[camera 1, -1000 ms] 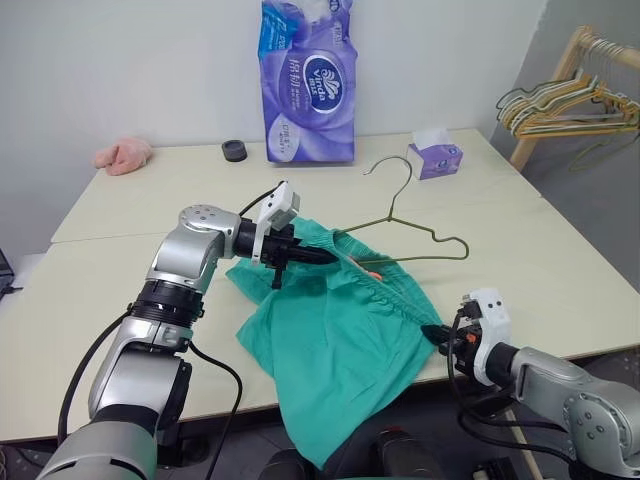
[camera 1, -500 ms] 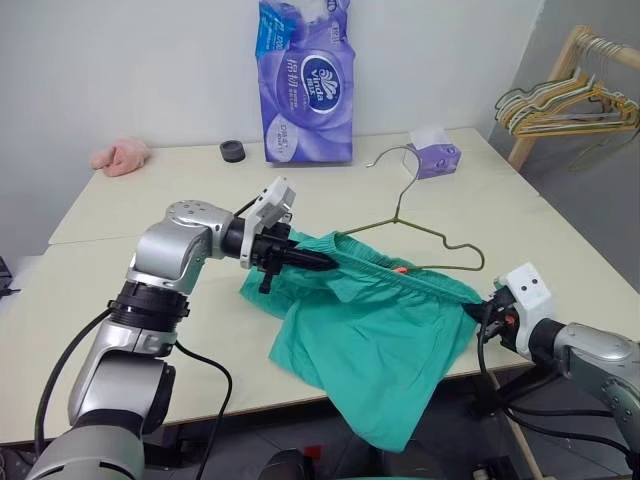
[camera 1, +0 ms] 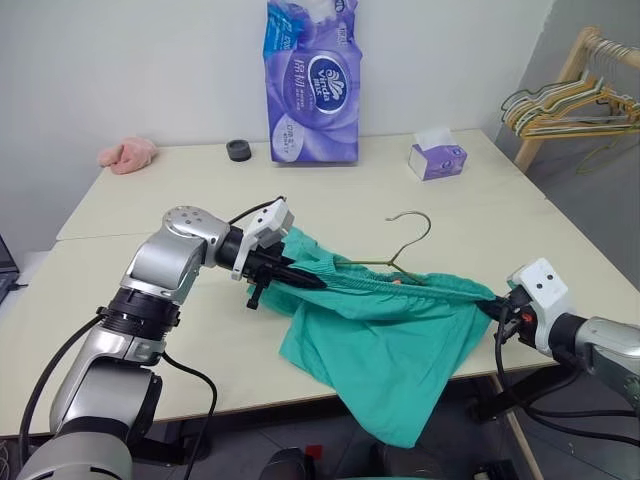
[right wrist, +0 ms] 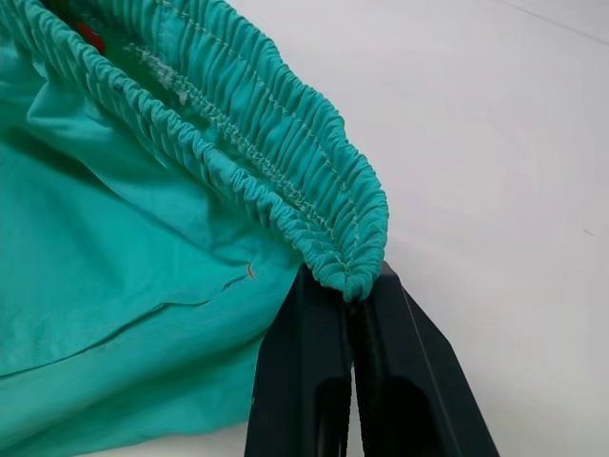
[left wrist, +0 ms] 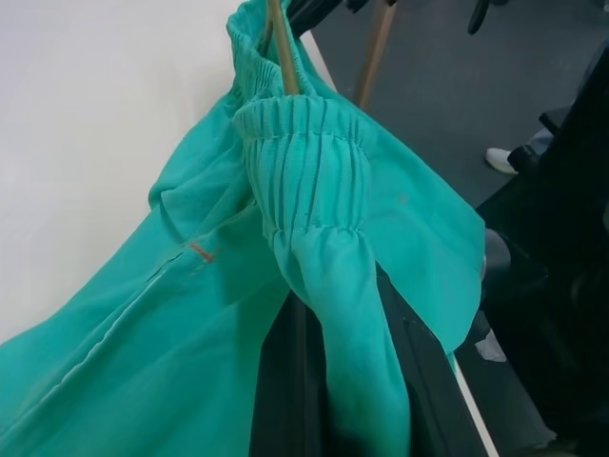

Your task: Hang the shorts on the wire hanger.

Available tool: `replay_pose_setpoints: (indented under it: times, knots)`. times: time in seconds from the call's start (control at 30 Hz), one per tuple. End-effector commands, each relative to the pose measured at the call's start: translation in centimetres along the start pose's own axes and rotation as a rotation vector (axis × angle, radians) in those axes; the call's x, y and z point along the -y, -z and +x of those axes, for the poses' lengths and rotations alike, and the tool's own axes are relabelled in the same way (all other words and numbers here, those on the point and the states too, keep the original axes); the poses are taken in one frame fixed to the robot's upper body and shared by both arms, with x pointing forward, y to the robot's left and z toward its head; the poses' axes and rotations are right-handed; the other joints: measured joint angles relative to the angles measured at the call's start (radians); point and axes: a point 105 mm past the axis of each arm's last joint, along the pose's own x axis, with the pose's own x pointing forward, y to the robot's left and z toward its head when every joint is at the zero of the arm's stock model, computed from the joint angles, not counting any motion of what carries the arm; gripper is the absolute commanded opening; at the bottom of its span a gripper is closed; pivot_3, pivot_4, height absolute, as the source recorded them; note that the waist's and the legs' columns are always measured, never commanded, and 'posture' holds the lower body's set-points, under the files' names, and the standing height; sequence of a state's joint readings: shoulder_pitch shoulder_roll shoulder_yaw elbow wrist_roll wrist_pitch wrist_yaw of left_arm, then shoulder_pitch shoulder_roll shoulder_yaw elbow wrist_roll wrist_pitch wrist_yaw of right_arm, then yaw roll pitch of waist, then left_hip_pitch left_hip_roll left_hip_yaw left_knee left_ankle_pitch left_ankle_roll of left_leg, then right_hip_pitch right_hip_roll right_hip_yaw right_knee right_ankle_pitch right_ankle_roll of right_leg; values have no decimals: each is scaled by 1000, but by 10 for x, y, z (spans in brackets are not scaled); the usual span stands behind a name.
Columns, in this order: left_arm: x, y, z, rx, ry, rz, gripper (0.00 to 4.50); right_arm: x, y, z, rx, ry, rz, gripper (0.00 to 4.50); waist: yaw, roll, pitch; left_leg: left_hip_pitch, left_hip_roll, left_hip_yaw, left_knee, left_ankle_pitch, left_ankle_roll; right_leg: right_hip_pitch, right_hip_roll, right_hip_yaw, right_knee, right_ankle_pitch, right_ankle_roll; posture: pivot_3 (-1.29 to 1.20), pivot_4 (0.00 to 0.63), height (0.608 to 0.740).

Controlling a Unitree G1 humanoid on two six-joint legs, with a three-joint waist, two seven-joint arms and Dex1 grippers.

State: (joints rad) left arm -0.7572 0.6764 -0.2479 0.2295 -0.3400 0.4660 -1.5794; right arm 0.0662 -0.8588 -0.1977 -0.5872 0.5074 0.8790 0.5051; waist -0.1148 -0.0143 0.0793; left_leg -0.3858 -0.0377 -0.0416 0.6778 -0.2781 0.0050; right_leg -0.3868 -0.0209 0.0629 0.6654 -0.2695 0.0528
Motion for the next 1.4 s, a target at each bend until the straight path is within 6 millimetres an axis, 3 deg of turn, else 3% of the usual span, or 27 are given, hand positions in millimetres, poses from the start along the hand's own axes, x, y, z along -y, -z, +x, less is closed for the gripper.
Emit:
replay_pose_setpoints:
  times: [0.03,0.33,0.47,0.57,0.77,0.93,1.13,1.4]
  knots:
    - [-9,-6,-7,14,-63,37,0,-5,-24,-3,28,-19,-180,23,1,0,0,0,0,0,0,0,0,0,0,0,0,0,0,-192,51,740]
    - [-9,-7,3,32,-47,56,0,-40,-61,21,84,-188,-416,23,-1,0,0,0,1,1,0,0,0,-1,0,1,-1,0,-1,-201,53,740]
    - [-9,-4,5,23,-48,63,0,-38,-68,20,87,-202,-472,23,2,0,0,0,1,1,0,0,0,-1,0,0,-1,1,-1,-199,52,740]
    - [-9,-2,6,20,-47,66,0,-37,-68,15,66,-227,-533,722,1,0,0,0,1,1,0,0,0,-1,0,1,-1,1,-2,-196,53,740]
    - [-7,1,7,16,-44,64,0,-21,-52,7,-29,-217,-565,2674,1,0,0,0,1,1,0,0,0,-1,0,0,-1,1,-2,-193,53,740]
    - [-8,2,7,15,-42,67,0,-11,-31,8,-89,-220,-447,2674,1,0,0,0,1,1,0,0,0,-1,0,1,-1,2,-3,-197,51,740]
    - [-8,3,8,13,-35,73,0,-15,-33,25,-44,-280,-281,2674,-3,0,0,0,1,1,0,0,0,-1,0,1,0,3,-4,-198,47,740]
    - [-9,3,7,10,-36,79,0,-13,-34,47,-71,-386,-270,2674,-4,0,0,0,1,1,0,0,0,-1,0,0,0,3,-5,-189,37,740]
